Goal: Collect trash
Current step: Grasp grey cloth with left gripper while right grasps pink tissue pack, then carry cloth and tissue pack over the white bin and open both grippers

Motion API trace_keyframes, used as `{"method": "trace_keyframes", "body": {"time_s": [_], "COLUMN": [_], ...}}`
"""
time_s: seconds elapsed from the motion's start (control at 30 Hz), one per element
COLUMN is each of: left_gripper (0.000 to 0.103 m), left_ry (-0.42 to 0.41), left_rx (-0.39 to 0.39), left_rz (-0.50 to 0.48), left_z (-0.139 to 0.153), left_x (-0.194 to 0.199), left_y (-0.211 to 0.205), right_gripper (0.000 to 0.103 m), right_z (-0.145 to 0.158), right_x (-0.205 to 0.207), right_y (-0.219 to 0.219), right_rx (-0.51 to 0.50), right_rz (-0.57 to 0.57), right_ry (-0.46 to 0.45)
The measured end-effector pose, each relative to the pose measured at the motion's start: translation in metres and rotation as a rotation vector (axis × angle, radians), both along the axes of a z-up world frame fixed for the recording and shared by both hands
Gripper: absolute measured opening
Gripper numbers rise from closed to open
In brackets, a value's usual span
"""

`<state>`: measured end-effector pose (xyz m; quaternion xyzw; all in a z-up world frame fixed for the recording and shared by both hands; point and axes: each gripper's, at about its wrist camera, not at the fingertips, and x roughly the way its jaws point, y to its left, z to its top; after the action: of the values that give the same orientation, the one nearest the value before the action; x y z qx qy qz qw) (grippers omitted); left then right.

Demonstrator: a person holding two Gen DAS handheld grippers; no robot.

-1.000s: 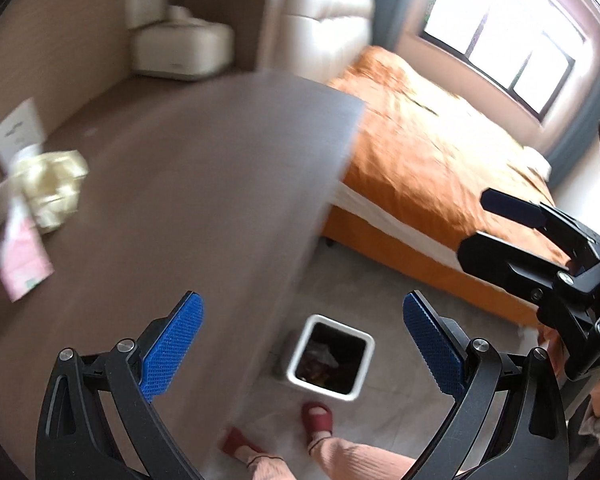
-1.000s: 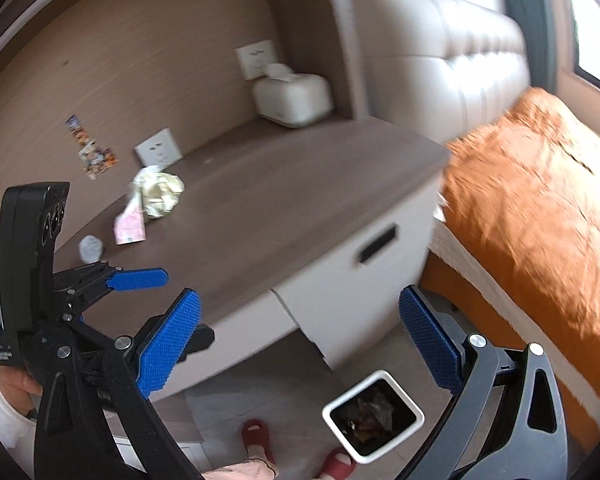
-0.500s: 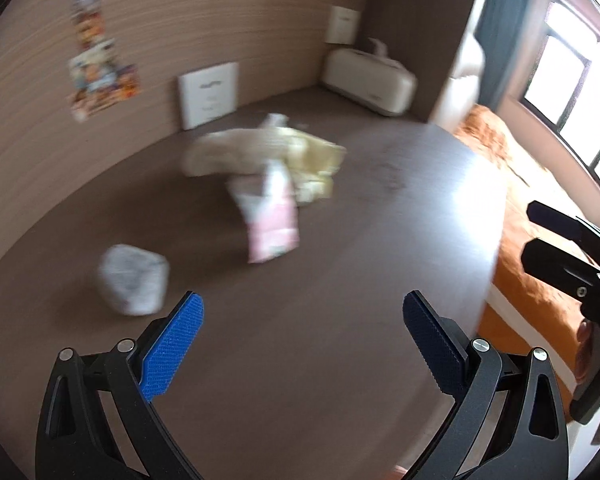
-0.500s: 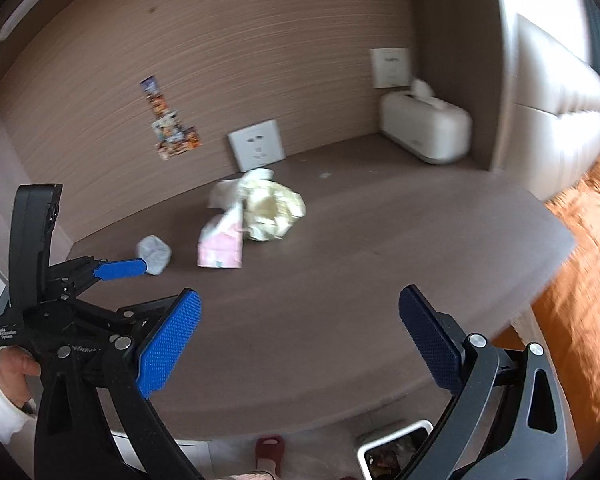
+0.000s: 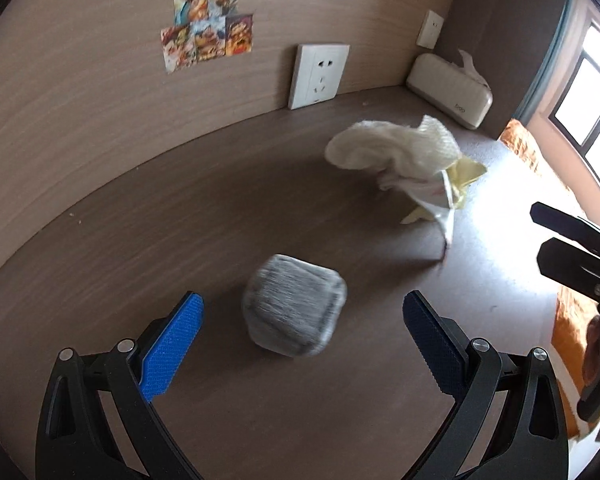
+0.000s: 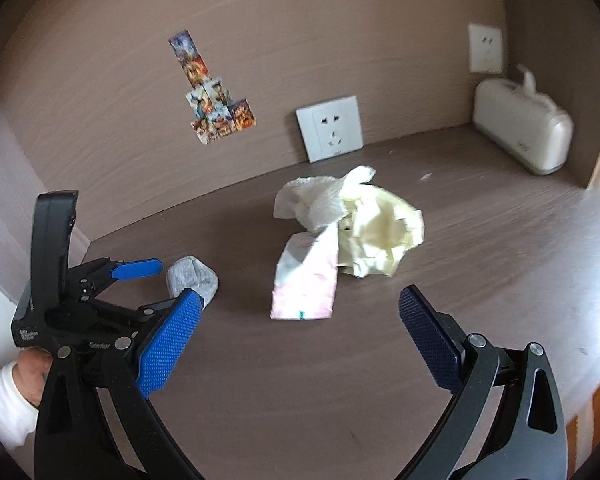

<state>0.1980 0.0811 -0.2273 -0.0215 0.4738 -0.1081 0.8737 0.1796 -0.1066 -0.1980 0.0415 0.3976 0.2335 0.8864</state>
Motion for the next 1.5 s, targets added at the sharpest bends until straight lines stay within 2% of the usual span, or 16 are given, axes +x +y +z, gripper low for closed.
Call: {"method": "trace_keyframes", "body": {"time_s": [0.13,0.33,0.37,0.43,0.5,0.53,0.57,0.67,0.83,1.03,1.1,1.13,1.2,1.33,1.4,1.5], "left_gripper": [0.098,0.098,0.098,0.094,0.074,0.057,0.047,0.045,0.041,0.04,0.04,0.04,0.04,0.04,0.04,0.04], "left_ry": [0.031,0.037,0.034,0.027,0.012,0.007,0.006,0.013,-0.003,-0.024,-0.023,-0.022,-0.02,-0.017,-0.019,-0.028], "left_rx": [-0.007,-0.026,-0.024,-0.028,-0.022,-0.018,-0.02,-0.051,-0.061,-0.057,-0.057,-0.056,-0.052,-0.053,-0.057,-0.061], "left_rz": [-0.056,-0.136,-0.146,-0.161,-0.168,-0.169,-0.164,-0.156,-0.154,-0.16,-0.161,-0.161,-0.161,-0.16,-0.161,-0.164], "left_z": [-0.013,-0.022,-0.022,-0.022,-0.02,-0.019,-0.018,-0.02,-0.014,-0.001,0.0,0.0,0.001,0.003,0.005,0.011], "left_x": [0.01,0.017,0.018,0.019,0.02,0.02,0.021,0.019,0.009,-0.003,-0.005,-0.006,-0.008,-0.012,-0.015,-0.021], "left_y": [0.003,0.0,-0.001,-0.002,-0.004,-0.004,-0.003,0.0,0.0,-0.007,-0.009,-0.011,-0.014,-0.018,-0.019,-0.023], "right_gripper": [0.099,0.097,0.092,0.067,0.05,0.05,0.05,0.05,0.049,0.049,0.049,0.049,0.049,0.049,0.049,0.049], "right_z": [-0.021,-0.042,-0.044,-0.049,-0.052,-0.051,-0.049,-0.039,-0.02,-0.012,-0.017,-0.02,-0.024,-0.027,-0.023,-0.013], "right_x": [0.026,0.052,0.053,0.056,0.057,0.055,0.053,0.045,0.031,0.02,0.017,0.017,0.016,0.011,0.007,0.004], "right_y": [0.014,0.03,0.031,0.034,0.035,0.035,0.036,0.039,0.041,0.036,0.033,0.03,0.025,0.004,-0.004,-0.007], "right_rx": [0.025,-0.011,-0.008,-0.013,-0.01,0.002,0.002,-0.002,-0.011,0.004,0.012,0.037,0.084,0.271,0.341,0.364], "right_rz": [-0.006,-0.02,-0.019,-0.011,-0.009,-0.01,-0.011,0.001,0.013,0.035,0.044,0.001,-0.002,-0.005,-0.007,-0.011], "right_ry": [0.08,0.139,0.143,0.163,0.166,0.158,0.144,0.091,0.028,0.04,0.093,0.102,0.151,0.249,0.255,0.243]}}
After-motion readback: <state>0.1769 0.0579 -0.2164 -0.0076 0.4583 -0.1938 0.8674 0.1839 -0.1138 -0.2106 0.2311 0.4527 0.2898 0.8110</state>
